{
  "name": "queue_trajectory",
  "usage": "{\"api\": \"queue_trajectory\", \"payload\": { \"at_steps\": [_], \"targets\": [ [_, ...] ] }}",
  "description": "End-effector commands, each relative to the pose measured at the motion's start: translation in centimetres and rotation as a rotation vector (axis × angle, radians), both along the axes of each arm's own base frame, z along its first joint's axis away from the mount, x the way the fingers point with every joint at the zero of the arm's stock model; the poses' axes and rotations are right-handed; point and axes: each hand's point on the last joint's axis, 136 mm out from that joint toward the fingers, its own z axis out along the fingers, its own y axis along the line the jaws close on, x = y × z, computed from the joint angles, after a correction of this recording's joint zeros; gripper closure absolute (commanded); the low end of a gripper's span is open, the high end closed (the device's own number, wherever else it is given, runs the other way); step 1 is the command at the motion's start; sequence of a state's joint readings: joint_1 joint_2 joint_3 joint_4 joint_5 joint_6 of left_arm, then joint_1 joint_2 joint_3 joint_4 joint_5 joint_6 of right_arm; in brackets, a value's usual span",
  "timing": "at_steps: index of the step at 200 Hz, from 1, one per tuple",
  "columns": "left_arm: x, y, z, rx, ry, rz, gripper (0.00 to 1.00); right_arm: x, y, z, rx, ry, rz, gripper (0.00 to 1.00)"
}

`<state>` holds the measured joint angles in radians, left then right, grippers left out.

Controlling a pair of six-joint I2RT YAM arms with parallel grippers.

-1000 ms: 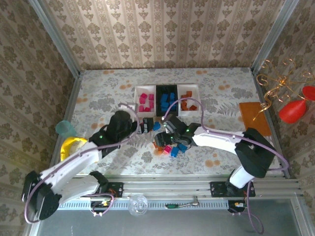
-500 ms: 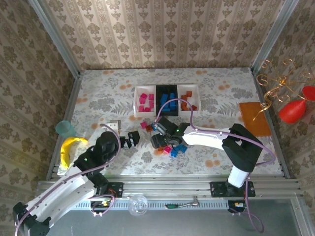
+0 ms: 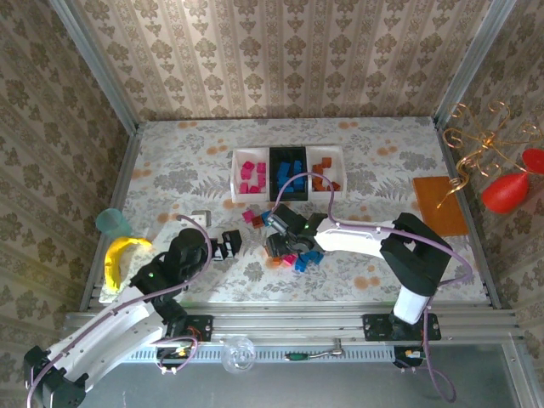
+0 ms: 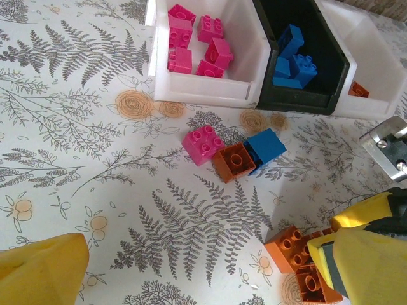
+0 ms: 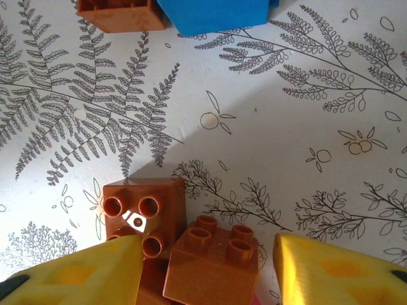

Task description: Sort the legos into containers by color

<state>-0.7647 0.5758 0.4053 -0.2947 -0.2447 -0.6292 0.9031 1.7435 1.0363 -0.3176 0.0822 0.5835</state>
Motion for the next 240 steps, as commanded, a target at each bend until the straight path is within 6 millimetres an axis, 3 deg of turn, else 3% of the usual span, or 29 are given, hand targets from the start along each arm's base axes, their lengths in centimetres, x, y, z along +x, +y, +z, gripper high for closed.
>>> {"api": "queue_trajectory", "payload": {
  "at_steps": [1,60,140,193,216,240],
  "targets": [
    [-0.1,0.4,-0.6,0.016,0.014,0.019,0.0,-0.8,-0.8,-1.6,-0.043,0.035,-0.012,0.47],
    [-0.1,0.3,-0.7,0.017,0.021,0.016,0.0,-0.3,-0.9,-0.3,-0.022,-0.003,-0.02,0.61],
    [-0.1,0.4,-0.9,0.017,0.025,0.02,0.0,2.6,-3.8,6.0,0.095,-0.109,-0.1,0.65],
    [-0.3,-0.7,-1.5,0.004,0.05,-0.026,0.0,8.9,-8.2,12.7,0.173,-0.247,-0.234,0.65],
    [-0.4,-1.2,-1.8,0.0,0.068,-0.047,0.0,13.0,-10.7,13.3,0.164,-0.277,-0.321,0.65],
    [-0.7,-1.7,-2.1,-0.005,0.086,-0.066,0.0,17.1,-13.1,12.6,0.13,-0.269,-0.403,0.65]
  ]
}}
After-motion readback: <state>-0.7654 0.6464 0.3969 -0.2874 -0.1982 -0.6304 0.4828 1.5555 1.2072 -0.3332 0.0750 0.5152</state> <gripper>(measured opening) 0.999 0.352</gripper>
